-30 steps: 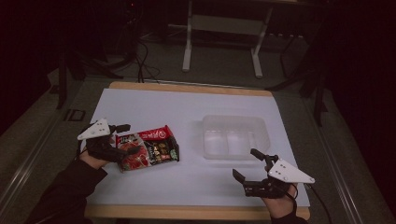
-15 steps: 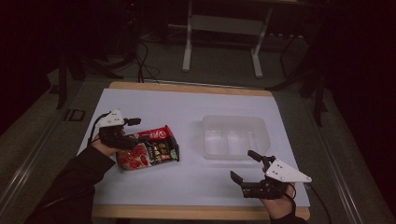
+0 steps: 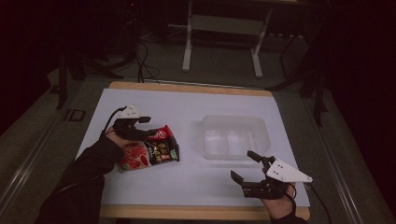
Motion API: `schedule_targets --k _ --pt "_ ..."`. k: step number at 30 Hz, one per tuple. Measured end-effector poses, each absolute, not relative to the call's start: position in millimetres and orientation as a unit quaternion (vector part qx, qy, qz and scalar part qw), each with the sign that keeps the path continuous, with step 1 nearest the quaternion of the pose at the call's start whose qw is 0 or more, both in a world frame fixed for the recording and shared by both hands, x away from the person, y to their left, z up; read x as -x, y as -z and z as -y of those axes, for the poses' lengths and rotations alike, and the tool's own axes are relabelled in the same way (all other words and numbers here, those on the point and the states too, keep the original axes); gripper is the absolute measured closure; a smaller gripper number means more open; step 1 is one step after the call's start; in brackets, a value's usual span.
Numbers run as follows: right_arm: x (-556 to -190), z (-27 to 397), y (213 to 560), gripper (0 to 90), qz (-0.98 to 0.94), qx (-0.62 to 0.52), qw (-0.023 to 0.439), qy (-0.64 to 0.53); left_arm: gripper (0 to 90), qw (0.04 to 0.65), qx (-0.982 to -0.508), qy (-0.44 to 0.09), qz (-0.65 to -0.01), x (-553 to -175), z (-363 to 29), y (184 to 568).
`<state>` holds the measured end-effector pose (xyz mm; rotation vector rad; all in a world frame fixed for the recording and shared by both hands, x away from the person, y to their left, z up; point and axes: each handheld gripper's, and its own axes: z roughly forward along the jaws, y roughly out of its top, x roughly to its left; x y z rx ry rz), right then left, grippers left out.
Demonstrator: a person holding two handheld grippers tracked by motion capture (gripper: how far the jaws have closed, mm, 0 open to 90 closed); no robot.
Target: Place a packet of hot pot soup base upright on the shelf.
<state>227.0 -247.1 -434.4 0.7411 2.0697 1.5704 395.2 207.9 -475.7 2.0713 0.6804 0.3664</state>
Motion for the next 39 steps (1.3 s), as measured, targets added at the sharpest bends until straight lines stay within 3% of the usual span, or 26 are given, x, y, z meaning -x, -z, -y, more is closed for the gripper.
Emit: schedule_targets --k 4,13,20,32,39 --pt "-228 247 435 13.5 -0.748 -0.268 0.216 -0.567 47.2 0.433 -0.847 -0.137 -0.277 -406 -203 484" --pt "-229 248 436 13.7 -0.749 -0.272 0.209 -0.567 46.8 0.381 -0.868 -0.127 -0.293 -423 -193 499" --pt "-230 248 438 13.8 -0.751 -0.274 0.203 -0.565 53.8 0.362 -0.879 -0.112 -0.289 -430 -191 506" --pt "-231 248 439 14.1 -0.753 -0.275 0.198 -0.564 50.3 0.333 -0.895 -0.093 -0.28 -446 -183 511" --pt "-231 248 439 14.1 -0.753 -0.277 0.195 -0.565 54.9 0.333 -0.899 -0.045 -0.28 -450 -182 517"
